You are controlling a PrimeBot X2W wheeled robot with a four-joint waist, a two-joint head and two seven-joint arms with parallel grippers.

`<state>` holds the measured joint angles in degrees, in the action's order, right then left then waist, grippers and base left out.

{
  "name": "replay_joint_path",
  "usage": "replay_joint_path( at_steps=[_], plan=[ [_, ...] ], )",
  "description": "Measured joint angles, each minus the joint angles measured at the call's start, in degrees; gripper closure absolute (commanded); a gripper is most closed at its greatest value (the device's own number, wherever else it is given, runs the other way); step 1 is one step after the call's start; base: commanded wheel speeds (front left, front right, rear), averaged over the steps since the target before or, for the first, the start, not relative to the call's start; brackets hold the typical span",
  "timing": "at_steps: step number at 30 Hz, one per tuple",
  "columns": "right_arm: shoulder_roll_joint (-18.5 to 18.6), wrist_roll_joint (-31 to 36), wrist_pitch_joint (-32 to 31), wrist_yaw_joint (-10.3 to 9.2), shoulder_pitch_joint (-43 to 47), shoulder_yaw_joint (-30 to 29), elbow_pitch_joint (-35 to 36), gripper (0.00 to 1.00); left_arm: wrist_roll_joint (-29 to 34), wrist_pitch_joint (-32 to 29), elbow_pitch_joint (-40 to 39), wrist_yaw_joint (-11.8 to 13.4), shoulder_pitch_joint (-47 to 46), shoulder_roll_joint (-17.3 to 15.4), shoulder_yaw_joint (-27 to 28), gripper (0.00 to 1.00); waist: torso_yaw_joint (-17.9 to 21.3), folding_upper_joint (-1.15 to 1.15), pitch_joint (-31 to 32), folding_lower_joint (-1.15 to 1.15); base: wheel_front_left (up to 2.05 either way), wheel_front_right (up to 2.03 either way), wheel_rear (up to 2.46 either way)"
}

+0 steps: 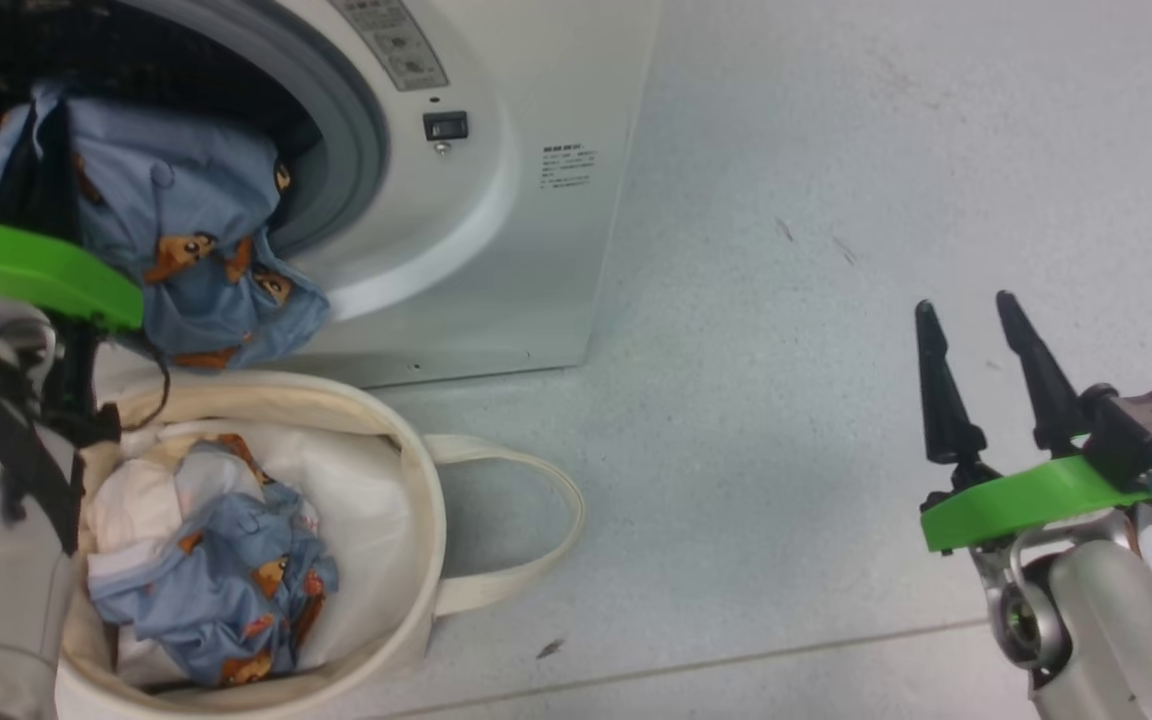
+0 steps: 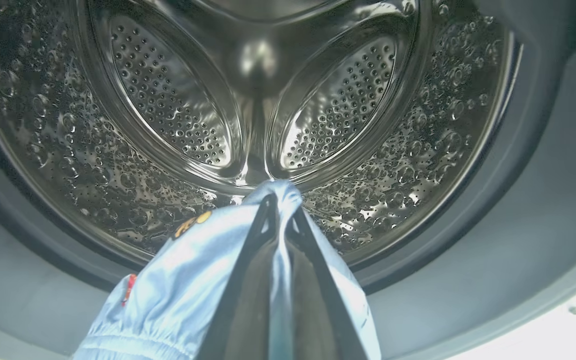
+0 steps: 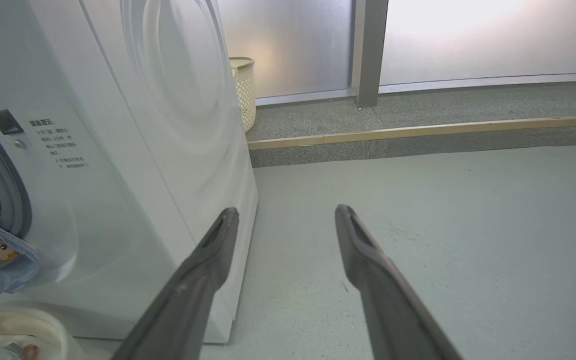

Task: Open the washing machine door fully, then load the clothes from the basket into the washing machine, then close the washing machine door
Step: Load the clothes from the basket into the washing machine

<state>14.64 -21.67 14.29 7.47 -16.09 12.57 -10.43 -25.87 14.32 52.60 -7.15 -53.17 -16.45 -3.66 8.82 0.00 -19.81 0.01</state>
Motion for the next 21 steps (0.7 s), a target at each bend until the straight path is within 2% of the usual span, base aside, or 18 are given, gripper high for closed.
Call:
replay_joint_path(
  at_steps=[11,13,18,21],
  plan=[
    [0.38,1.13,0.00,0.00,0.23,-3.08,3.55,0.00,3.52,0.00,4.61,0.00,-9.07,0.11,2.85,1.00,1.75,0.00,-5.11,-0.01,0.00,0.00,0.00],
    [0.19,1.51,0.00,0.00,0.25,-3.67,4.34,0.00,4.25,0.00,3.04,0.07,-10.83,-0.24,4.12,1.00,2.05,0.00,-6.33,0.00,0.00,0.00,0.00],
    [-0.63,2.10,0.00,0.00,0.25,-4.95,6.13,0.00,6.89,0.42,-7.06,0.76,-12.99,-0.89,10.55,1.00,2.82,0.00,-9.13,0.00,0.00,0.00,0.00],
    [-1.25,2.54,0.00,0.00,0.26,-5.35,6.17,0.00,8.78,0.42,-7.25,0.74,-12.73,0.04,12.03,1.00,3.14,0.00,-10.13,0.00,0.00,0.00,0.00]
  ],
)
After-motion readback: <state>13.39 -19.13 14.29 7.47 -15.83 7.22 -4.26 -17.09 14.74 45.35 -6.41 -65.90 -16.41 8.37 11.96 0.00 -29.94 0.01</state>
